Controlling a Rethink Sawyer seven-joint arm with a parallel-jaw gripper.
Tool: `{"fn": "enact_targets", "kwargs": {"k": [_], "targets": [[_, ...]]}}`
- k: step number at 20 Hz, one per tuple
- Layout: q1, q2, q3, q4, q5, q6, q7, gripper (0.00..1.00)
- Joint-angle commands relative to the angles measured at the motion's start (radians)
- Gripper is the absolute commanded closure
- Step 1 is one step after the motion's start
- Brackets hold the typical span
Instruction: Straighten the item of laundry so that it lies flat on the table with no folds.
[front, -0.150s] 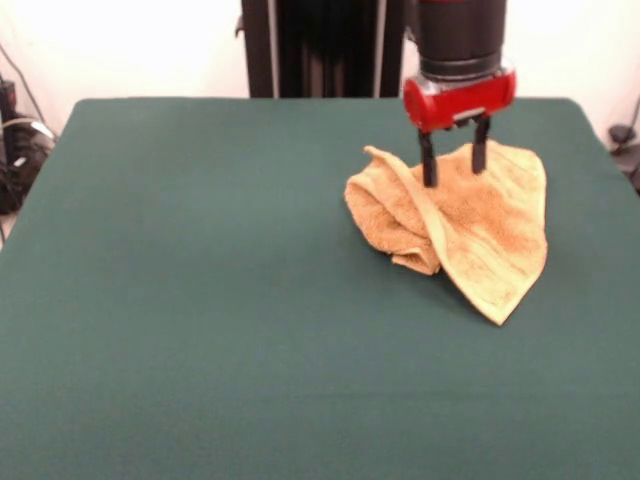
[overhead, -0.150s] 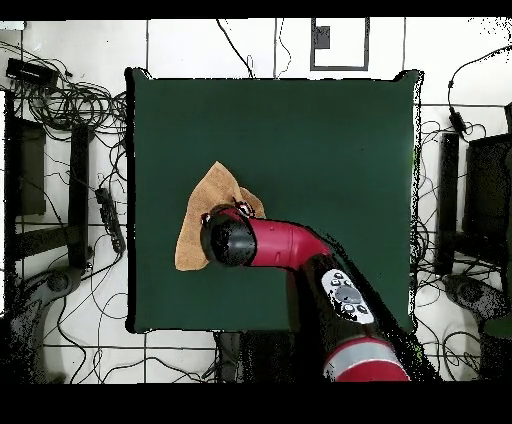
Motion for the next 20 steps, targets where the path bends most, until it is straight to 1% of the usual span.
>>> {"fn": "enact_targets", "kwargs": {"k": [1, 5, 10, 14, 20], "targets": [[-0.029, -0.020, 0.053, -0.173, -0.092, 0.199, -0.081, 0.00], [-0.058, 0.007, 0.071, -0.202, -0.145, 0.215, -0.090, 0.00], [-0.086, 0.071, 0.085, -0.223, -0.207, 0.183, -0.089, 0.00], [-0.098, 0.074, 0.098, -0.215, -0.234, 0.164, -0.069, 0.00], [-0.140, 0.091, 0.119, -0.175, -0.261, 0.116, -0.042, 0.00]]}}
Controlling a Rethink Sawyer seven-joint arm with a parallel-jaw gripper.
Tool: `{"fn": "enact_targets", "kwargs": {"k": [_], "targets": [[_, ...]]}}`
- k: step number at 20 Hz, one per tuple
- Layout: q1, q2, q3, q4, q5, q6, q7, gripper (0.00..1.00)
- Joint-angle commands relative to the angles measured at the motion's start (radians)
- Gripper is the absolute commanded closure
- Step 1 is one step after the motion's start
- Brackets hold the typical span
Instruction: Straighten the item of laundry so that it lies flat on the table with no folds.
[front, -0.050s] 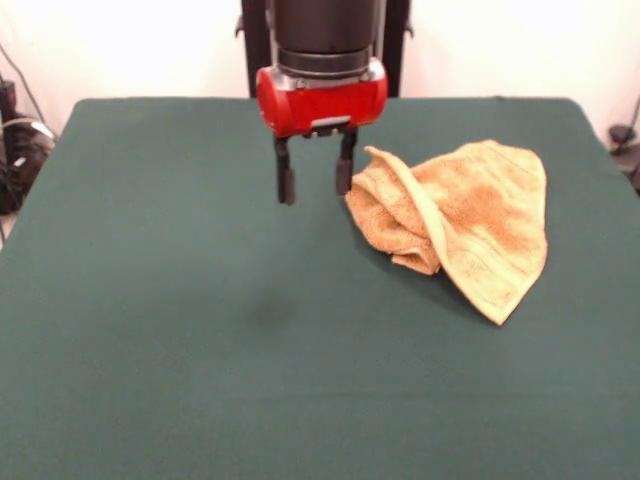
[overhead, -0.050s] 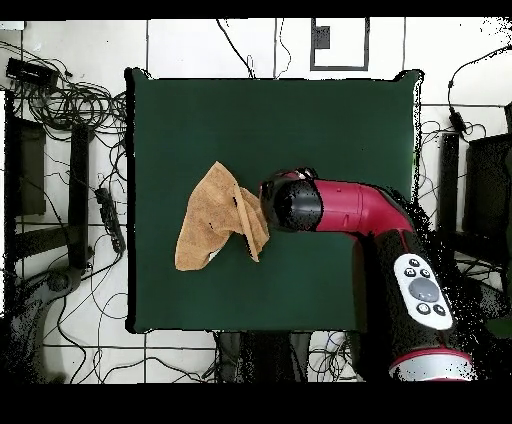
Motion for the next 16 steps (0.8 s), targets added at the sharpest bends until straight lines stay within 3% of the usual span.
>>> {"fn": "enact_targets", "kwargs": {"k": [1, 16], "targets": [[-0.013, 0.077, 0.119, 0.031, -0.060, -0.001, -0.036, 0.00], [-0.027, 0.029, 0.133, 0.127, -0.048, -0.017, 0.036, 0.00]]}}
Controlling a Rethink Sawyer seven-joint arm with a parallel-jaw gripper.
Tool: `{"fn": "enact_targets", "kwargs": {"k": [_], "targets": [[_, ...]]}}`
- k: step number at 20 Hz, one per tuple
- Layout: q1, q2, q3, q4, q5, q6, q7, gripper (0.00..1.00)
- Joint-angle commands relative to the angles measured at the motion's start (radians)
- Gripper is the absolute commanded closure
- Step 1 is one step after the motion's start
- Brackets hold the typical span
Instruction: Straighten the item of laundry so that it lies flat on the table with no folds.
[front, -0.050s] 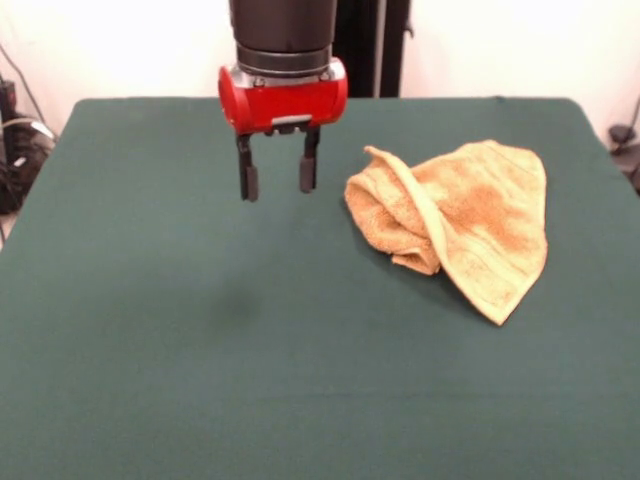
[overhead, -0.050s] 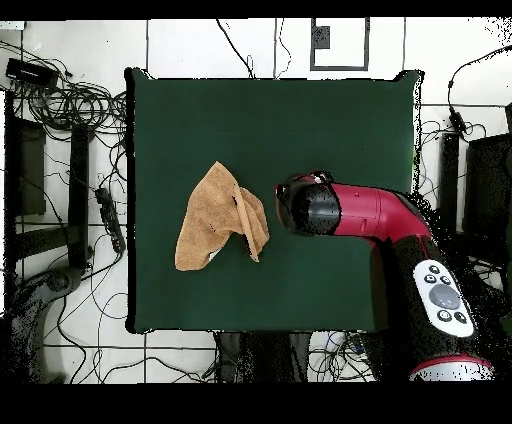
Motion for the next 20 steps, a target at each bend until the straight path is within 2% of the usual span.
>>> {"fn": "enact_targets", "kwargs": {"k": [1, 4, 13, 20], "targets": [[0.018, 0.037, 0.121, 0.121, -0.015, -0.016, 0.042, 0.00], [0.022, 0.032, 0.113, 0.130, -0.006, -0.012, 0.061, 0.00], [0.036, 0.042, 0.100, 0.213, 0.020, -0.121, 0.163, 0.00], [0.049, 0.024, 0.087, 0.268, 0.049, -0.159, 0.204, 0.00]]}}
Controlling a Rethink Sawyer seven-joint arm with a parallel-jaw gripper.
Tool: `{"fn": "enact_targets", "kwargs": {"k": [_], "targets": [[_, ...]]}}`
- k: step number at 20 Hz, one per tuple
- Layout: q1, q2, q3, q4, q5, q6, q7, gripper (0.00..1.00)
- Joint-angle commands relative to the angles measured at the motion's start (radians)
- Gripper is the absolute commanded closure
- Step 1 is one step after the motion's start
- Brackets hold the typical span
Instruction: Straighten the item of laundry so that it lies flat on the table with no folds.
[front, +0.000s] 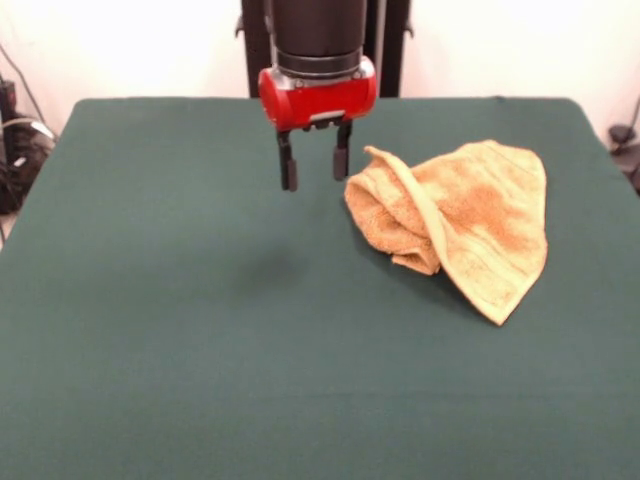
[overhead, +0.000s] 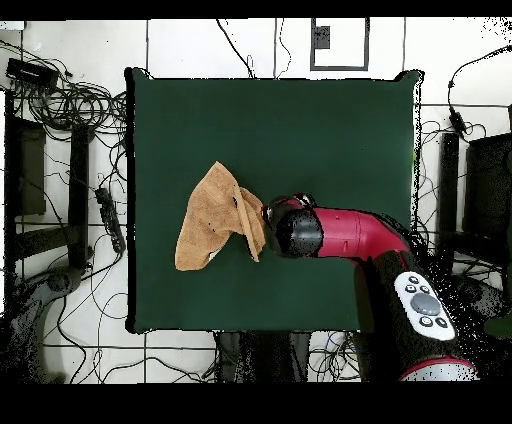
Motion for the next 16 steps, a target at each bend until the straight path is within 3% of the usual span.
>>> {"fn": "enact_targets", "kwargs": {"k": [1, 6, 16], "targets": [[0.044, 0.025, 0.085, 0.142, 0.053, -0.074, 0.209, 0.00], [0.058, 0.008, 0.086, 0.187, 0.092, -0.088, 0.239, 0.00], [0.124, -0.127, 0.038, 0.252, 0.181, 0.011, 0.260, 0.00]]}}
